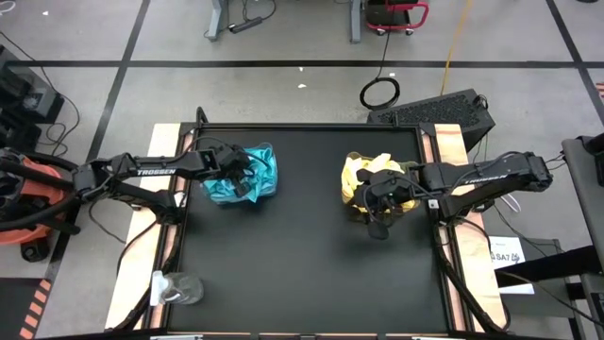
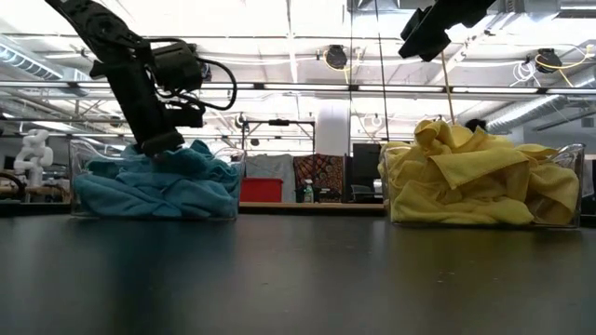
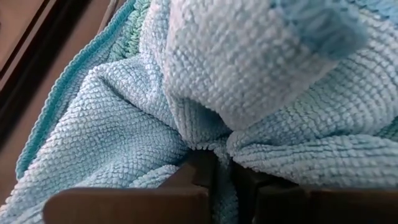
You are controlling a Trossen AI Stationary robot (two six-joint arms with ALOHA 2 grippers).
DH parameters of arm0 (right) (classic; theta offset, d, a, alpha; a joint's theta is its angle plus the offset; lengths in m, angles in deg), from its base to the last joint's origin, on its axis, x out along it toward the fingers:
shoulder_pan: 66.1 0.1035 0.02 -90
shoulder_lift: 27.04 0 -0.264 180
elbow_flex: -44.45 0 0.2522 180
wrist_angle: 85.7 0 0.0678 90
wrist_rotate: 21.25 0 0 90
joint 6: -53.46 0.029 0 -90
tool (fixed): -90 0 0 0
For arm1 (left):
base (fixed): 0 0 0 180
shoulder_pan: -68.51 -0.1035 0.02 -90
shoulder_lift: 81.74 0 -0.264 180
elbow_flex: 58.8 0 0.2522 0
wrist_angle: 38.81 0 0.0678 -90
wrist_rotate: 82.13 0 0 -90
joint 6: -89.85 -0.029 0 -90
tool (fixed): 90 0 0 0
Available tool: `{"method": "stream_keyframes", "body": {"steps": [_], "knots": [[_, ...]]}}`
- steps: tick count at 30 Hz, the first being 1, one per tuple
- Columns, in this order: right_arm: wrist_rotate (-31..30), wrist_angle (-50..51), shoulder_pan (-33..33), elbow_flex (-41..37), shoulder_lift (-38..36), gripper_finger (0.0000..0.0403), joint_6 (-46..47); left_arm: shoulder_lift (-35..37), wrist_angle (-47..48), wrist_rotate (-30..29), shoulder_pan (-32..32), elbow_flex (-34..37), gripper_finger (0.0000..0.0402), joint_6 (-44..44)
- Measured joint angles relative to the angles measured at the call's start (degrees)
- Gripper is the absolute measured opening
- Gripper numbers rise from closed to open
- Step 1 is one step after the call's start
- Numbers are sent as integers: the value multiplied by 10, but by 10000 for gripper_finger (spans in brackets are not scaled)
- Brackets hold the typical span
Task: Sort microfiber towel by color & place in baskets
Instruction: Put the blue microfiber cloth into the left transparent bin
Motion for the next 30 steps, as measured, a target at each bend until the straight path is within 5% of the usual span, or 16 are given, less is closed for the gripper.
{"method": "stream_keyframes", "body": {"steps": [17,30], "knots": [[0,6,15,0,-2,192,-5,38,125,49,2,-94,204,1],[-3,3,14,0,-57,192,-36,154,177,90,17,-147,222,-12]]}}
